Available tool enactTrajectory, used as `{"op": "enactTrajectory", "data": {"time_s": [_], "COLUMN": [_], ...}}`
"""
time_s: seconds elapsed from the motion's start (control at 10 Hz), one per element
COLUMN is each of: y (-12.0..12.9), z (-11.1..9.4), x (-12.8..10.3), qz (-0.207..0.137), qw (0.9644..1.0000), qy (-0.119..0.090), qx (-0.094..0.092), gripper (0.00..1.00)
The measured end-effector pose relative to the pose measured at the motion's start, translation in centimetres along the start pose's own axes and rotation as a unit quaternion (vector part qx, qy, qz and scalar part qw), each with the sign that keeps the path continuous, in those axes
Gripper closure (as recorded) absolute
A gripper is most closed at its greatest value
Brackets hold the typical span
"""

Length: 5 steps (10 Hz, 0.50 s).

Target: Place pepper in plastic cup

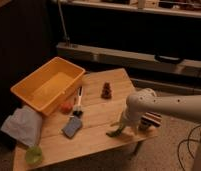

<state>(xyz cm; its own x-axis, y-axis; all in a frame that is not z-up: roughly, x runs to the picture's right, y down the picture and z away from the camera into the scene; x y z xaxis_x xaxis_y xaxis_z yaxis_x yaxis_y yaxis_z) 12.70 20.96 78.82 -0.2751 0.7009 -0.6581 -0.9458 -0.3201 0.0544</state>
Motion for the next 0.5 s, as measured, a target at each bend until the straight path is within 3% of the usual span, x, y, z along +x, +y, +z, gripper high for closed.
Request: {"op": "enactTrajectory", "data": {"time_s": [0.4,0.5], "y": [0.9,1.2], "z": [1.6,2.0], "x": [-0.6,-0.6], "qz": [-0.002,-0.001], "qw": [1.0000,1.0000], "qy": [0.003,0.004], "qx": [0.007,0.007], "gripper": [0.21,0.26]}}
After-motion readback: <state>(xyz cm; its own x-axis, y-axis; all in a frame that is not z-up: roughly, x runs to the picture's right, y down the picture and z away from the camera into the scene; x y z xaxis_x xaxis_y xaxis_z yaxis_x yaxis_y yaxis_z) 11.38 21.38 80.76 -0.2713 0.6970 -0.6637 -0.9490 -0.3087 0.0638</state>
